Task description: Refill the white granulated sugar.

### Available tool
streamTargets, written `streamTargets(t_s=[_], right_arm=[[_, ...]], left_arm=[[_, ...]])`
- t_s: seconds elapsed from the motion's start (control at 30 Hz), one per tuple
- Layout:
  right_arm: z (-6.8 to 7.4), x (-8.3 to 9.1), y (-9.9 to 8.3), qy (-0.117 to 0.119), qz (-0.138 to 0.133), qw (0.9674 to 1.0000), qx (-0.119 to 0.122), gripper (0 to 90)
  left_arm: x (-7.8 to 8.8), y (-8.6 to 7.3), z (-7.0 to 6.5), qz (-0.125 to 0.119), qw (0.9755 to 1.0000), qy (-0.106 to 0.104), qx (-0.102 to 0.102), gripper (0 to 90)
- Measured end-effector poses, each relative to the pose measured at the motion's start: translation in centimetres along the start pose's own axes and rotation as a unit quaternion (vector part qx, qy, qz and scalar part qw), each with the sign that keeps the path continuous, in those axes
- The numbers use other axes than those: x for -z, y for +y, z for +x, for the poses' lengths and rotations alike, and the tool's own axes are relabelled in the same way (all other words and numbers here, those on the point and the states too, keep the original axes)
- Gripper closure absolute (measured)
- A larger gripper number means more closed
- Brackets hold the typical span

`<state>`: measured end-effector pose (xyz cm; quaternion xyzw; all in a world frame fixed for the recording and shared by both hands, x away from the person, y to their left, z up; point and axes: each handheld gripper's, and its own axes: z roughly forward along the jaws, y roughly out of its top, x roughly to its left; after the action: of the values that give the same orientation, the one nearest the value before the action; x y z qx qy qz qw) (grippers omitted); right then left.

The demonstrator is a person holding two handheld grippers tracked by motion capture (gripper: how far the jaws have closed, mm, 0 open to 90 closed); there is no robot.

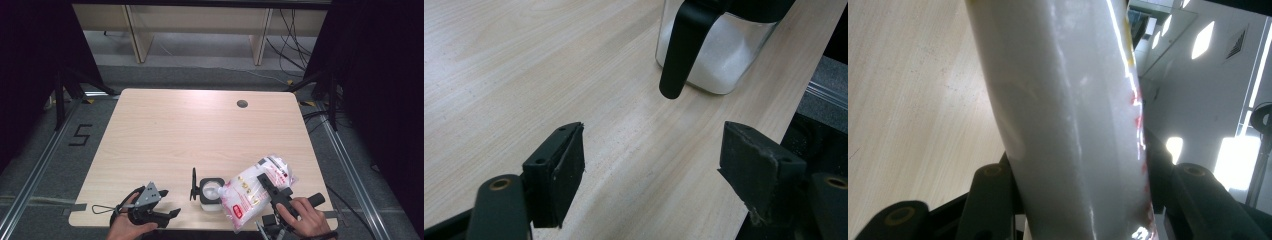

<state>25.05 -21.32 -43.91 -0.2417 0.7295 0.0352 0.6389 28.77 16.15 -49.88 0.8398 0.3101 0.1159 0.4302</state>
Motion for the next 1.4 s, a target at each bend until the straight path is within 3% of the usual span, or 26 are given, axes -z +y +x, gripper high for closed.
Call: streamTargets(t_s=[0.1,0.23,0.3,0.4,0.47,0.5,0.57,0.73,0.77,0.9,0.97,1.17,1.2,1.27,1.3,1.37,1.4], right_arm=[[-0.24,-0.07,-0.04,-0.007,-0.009,0.9998,0.015,55.8],[0.05,0.1,-0.11,0.0,0.002,1.0,-0.008,55.8],[-0.02,0.02,-0.08,-0.003,-0.004,1.0,-0.005,55.8],[-0.18,-0.08,-0.04,-0.001,-0.013,0.9999,0.007,55.9],[-0.21,-0.01,0.02,0.004,-0.006,0.9999,0.008,55.9],[-0.02,0.03,0.11,0.008,-0.001,0.9999,-0.006,55.9],[0.28,0.0,0.09,0.01,-0.001,0.9995,-0.028,55.9],[0.36,-0.02,0.0,0.005,-0.006,0.9993,-0.037,56.0],[0.55,0.01,-0.02,0.004,-0.002,0.9988,-0.049,56.0],[0.48,-0.01,-0.04,0.006,-0.006,0.9989,-0.045,56.0],[0.21,-0.01,-0.05,0.009,-0.008,0.9994,-0.033,56.1],[0.32,-0.11,-0.04,0.014,-0.015,0.9988,-0.046,56.1],[0.46,0.0,0.04,0.021,-0.005,0.9983,-0.055,56.2],[0.4,-0.1,0.09,0.016,-0.012,0.9989,-0.042,56.2],[0.71,-0.16,0.11,0.014,-0.013,0.9983,-0.055,56.2],[0.3,-0.16,0.17,0.012,-0.013,0.9995,-0.026,56.2],[0.29,-0.14,0.18,0.011,-0.013,0.9995,-0.026,56.2]], left_arm=[[0.01,0.03,-0.02,0.002,1.0,-0.004,0.004,25.6],[-0.01,0.05,-0.02,-0.001,1.0,0.0,0.0,25.6],[0.08,0.08,0.11,-0.001,1.0,-0.003,-0.009,25.6],[-0.05,0.01,-0.11,-0.01,0.9998,0.0,0.014,25.6],[0.0,0.0,-0.09,-0.006,1.0,0.0,0.008,25.6],[0.09,0.02,-0.01,0.0,1.0,-0.001,-0.001,25.6],[0.08,0.09,-0.01,0.005,1.0,0.001,0.001,25.6],[0.02,0.04,0.0,-0.005,1.0,0.001,0.004,25.6],[0.05,0.05,0.03,-0.003,1.0,0.001,0.003,25.6],[-0.01,0.02,-0.05,-0.007,0.9999,0.0,0.007,25.6],[-0.05,0.01,-0.09,-0.009,0.9999,-0.001,0.01,25.6],[0.03,0.0,-0.09,-0.009,0.9999,-0.001,0.01,25.6],[0.04,-0.01,-0.09,-0.009,0.9999,-0.001,0.008,25.6],[0.01,0.03,-0.05,-0.008,0.9999,0.001,0.009,25.6],[0.0,0.03,-0.06,-0.008,0.9999,0.001,0.009,25.7],[0.04,0.02,-0.12,-0.009,0.9999,-0.002,0.007,25.7],[0.03,0.05,-0.13,-0.013,0.9999,-0.003,0.009,25.7]])
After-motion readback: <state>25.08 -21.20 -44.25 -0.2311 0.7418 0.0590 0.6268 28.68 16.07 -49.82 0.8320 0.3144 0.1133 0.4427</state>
